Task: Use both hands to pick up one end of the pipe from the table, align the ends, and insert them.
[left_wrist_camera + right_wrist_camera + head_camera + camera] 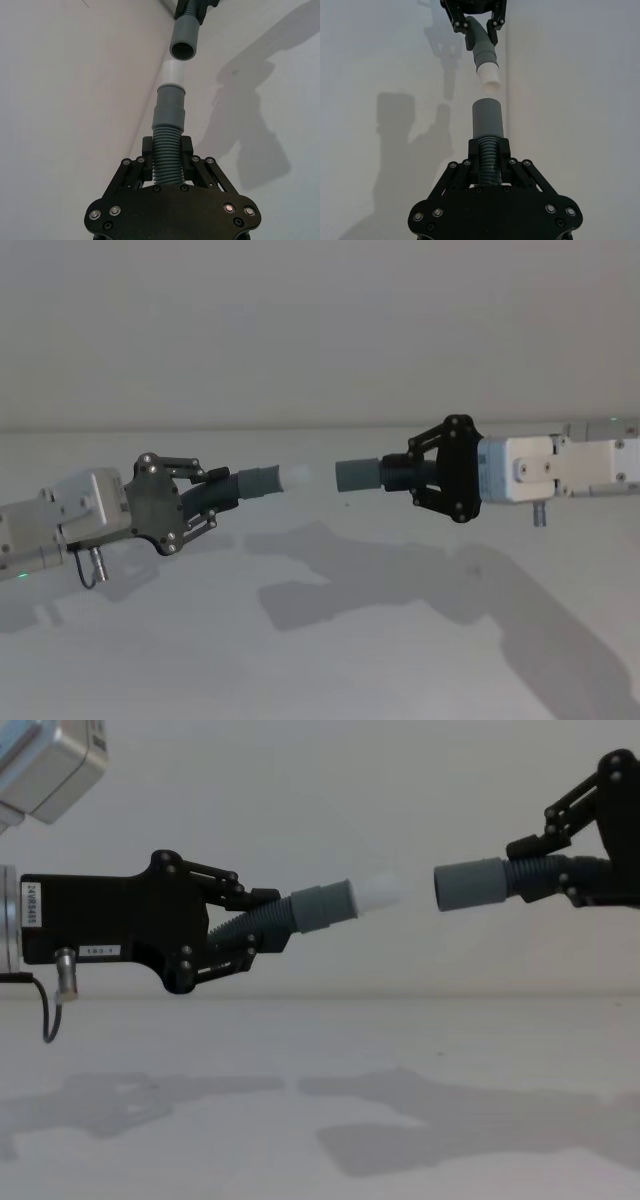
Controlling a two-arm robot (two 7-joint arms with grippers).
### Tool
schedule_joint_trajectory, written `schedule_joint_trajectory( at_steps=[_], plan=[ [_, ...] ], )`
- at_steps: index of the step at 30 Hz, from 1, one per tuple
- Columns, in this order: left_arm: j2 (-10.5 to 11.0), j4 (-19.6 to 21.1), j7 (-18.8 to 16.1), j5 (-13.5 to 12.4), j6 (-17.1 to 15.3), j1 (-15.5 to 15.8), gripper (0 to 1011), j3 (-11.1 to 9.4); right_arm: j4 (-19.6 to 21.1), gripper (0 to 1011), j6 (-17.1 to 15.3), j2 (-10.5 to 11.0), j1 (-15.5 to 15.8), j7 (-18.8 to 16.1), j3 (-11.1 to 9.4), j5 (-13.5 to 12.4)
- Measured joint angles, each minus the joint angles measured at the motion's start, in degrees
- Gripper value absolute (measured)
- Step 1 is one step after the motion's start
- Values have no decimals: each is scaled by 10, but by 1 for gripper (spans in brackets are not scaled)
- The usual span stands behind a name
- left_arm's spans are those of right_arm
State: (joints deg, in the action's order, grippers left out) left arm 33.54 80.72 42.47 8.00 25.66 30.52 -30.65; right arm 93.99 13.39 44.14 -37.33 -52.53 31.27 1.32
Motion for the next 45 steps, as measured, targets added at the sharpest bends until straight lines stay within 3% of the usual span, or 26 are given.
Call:
schedule_joint_trajectory(
  at_steps=[21, 45],
  plan=[
    [0, 0, 0, 0, 0, 0, 290, 0, -25, 204, 4, -24, -28, -4, 25, 3],
    [0, 0, 0, 0, 0, 0, 290, 0, -36, 204, 6, -32, -44, -5, 43, 0]
  ],
)
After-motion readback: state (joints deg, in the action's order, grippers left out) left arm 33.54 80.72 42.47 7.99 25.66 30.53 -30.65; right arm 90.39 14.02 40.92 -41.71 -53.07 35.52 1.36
